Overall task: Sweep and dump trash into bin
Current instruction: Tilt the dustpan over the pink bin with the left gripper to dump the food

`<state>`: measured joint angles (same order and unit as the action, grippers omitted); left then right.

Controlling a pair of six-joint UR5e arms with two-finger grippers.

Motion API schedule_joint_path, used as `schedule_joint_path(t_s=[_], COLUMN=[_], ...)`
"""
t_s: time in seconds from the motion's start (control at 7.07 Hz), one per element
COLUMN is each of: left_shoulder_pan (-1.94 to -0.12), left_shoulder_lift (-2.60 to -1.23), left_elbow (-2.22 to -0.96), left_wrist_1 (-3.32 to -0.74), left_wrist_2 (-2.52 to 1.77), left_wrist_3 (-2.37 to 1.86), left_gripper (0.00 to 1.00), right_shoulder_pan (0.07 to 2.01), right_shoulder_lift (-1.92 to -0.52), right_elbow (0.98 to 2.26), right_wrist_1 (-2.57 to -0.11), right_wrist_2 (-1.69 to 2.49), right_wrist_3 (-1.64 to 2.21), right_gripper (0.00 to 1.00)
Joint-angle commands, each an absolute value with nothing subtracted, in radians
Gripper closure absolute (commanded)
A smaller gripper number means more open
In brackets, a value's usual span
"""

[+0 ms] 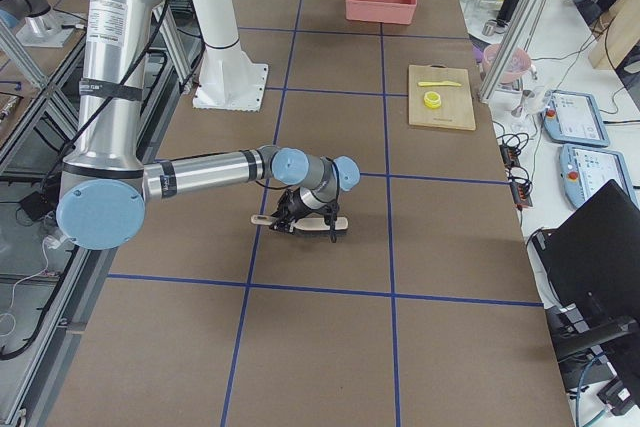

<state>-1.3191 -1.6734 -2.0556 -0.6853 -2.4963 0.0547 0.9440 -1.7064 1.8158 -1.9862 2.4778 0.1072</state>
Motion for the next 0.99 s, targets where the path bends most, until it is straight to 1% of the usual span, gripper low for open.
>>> schedule_joint_path(t_s=[0.0, 0.28, 0.42, 0.57, 0.71, 0.85], left_shoulder_pan=[-1.293, -1.281, -1.275, -1.275, -1.278, -1.282], left_shoulder_lift=[-1.675, -1.701, -1.739, -1.817, -1.898, -1.945], left_elbow=[-2.060, -2.045, -1.995, -1.932, -1.828, -1.759], left_wrist_1=[-0.502, -0.412, -0.388, -0.329, -0.271, -0.238], left_wrist_2=[-2.497, -2.497, -2.491, -2.485, -2.471, -2.427], left_wrist_3=[0.164, 0.184, 0.201, 0.207, 0.263, 0.326], left_gripper=[1.00, 1.00, 1.00, 1.00, 1.00, 1.00], right_shoulder_pan=[0.942, 0.956, 1.007, 1.072, 1.174, 1.292], right_shoulder_lift=[-1.697, -1.697, -1.697, -1.697, -1.669, -1.663], right_elbow=[1.812, 1.831, 1.842, 1.868, 1.900, 1.907], right_wrist_1=[-1.985, -1.986, -1.988, -1.988, -1.990, -1.985], right_wrist_2=[2.473, 2.441, 2.438, 2.400, 2.329, 2.310], right_wrist_3=[0.112, 0.110, 0.103, 0.103, 0.098, 0.062], right_gripper=[0.00, 0.00, 0.00, 0.00, 0.00, 0.00])
